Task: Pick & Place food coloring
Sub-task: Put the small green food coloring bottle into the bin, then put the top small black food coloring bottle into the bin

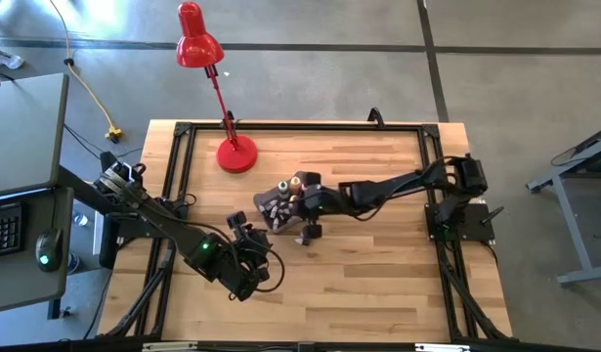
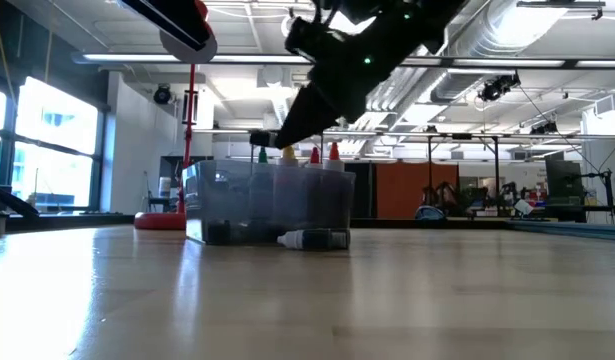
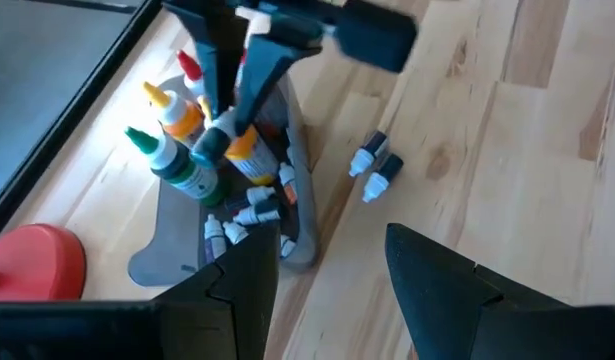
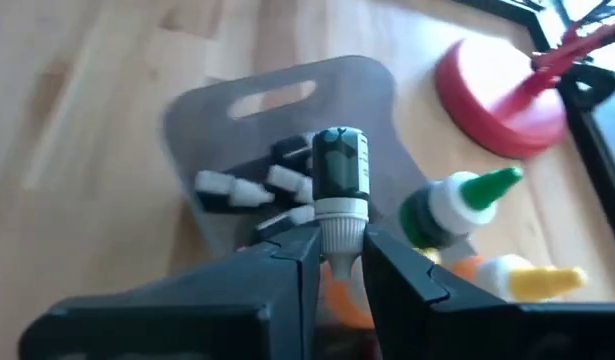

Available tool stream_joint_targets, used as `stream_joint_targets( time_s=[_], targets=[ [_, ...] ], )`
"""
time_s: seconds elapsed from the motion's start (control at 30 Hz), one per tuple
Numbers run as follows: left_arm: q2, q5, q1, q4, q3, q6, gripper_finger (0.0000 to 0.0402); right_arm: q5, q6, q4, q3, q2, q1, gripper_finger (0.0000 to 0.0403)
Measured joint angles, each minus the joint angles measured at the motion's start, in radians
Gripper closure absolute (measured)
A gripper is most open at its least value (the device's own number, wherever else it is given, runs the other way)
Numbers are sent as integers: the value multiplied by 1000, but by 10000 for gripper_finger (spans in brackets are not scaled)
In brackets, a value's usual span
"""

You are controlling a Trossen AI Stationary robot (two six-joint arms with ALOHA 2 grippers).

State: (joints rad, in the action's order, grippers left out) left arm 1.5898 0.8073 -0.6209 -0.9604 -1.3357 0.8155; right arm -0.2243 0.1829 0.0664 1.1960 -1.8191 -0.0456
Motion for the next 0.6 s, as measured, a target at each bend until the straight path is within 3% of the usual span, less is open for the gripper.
stream_joint_targets(
  time_s=[0.1, 0.2, 0.6],
  targets=[
    [0, -1, 0, -1, 0, -2, 222, -57, 2, 25, 27, -16, 0, 335],
    [0, -4, 0, -5, 0, -4, 222, -48, 1, 22, 36, -15, 0, 327],
    [0, -12, 0, -7, 0, -7, 222, -59, 28, 50, 36, -7, -54, 244]
  ],
)
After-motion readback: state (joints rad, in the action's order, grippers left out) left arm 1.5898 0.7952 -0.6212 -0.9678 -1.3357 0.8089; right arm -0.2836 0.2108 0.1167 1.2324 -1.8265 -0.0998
